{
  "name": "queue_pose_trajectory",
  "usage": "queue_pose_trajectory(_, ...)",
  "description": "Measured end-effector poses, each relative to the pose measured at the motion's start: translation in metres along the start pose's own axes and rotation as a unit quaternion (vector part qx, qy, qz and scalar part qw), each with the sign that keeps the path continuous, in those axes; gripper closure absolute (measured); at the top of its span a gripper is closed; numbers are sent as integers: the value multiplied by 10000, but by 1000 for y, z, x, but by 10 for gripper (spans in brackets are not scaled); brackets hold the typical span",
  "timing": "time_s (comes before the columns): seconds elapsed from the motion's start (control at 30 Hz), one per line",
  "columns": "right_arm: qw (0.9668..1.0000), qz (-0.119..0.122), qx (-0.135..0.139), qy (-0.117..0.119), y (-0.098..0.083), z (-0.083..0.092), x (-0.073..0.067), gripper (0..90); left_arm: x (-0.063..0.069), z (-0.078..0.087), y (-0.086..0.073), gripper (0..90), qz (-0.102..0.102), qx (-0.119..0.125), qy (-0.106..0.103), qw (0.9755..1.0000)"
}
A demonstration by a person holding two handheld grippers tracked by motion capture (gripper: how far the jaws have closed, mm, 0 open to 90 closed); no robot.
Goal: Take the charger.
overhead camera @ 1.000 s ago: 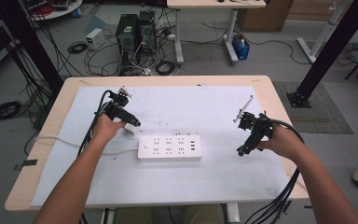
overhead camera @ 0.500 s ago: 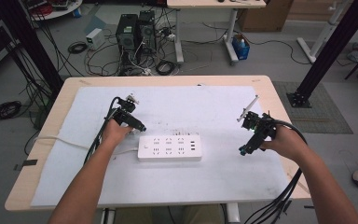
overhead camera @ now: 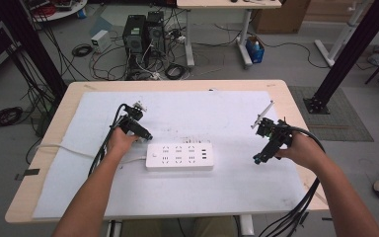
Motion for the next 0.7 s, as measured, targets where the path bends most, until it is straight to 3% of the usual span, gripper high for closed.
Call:
queue_pose_trajectory(0.07,10000,4,-4,-2,0,0,0,11,2,1,0,249,-83,22,-11,10000)
queue_pose_trajectory(0.1,10000,4,20,-7,2,0,0,11,3,1,0,307,-126,30,-27,9999)
queue_pose_trajectory(0.27,10000,40,32,-26,4,0,0,11,4,2,-1,331,-142,94,-82,9998)
queue_pose_trajectory(0.3,10000,45,32,-31,4,0,-1,12,5,4,-1,419,-208,132,-101,9996)
queue_pose_trajectory(0.33,10000,13,19,-22,3,0,-2,12,6,4,-2,425,-309,154,-99,9994)
queue_pose_trajectory(0.5,10000,2,67,-33,3,1,-1,13,6,7,-3,426,-428,149,-34,9990)
queue_pose_trajectory(0.7,9999,-1,92,-102,3,2,-1,16,11,29,-5,426,-658,446,-219,9966)
Point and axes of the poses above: each handheld gripper's, and its own axes: z roughly backward along the jaws, y roughly out of its top, x roughly to its right, the point moved 8 cm from there along -z, roughly forward along the jaws, and after that the axes turned 15 degrees about -x, right-handed, at the moved point
